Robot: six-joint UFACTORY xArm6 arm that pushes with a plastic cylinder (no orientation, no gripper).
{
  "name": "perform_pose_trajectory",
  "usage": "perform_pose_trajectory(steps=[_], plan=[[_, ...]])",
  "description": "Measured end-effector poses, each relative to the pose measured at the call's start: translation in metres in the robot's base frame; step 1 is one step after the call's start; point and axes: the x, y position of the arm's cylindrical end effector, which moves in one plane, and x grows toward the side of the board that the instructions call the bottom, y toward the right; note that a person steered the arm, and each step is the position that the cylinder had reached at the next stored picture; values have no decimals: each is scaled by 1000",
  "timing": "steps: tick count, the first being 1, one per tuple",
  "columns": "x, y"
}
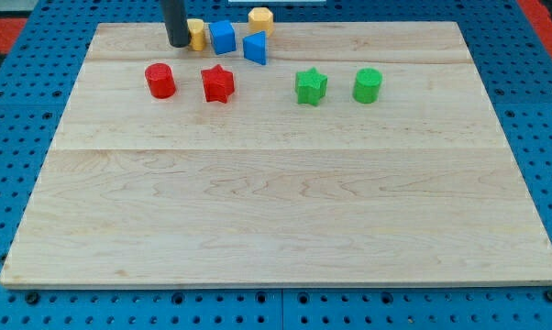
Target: Move the red blocks to the top of the green blocks
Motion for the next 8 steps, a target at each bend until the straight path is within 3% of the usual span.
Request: perform_pose_trajectory(steps=[1, 3, 8], plan=[[15, -69], [67, -89], [88, 108]])
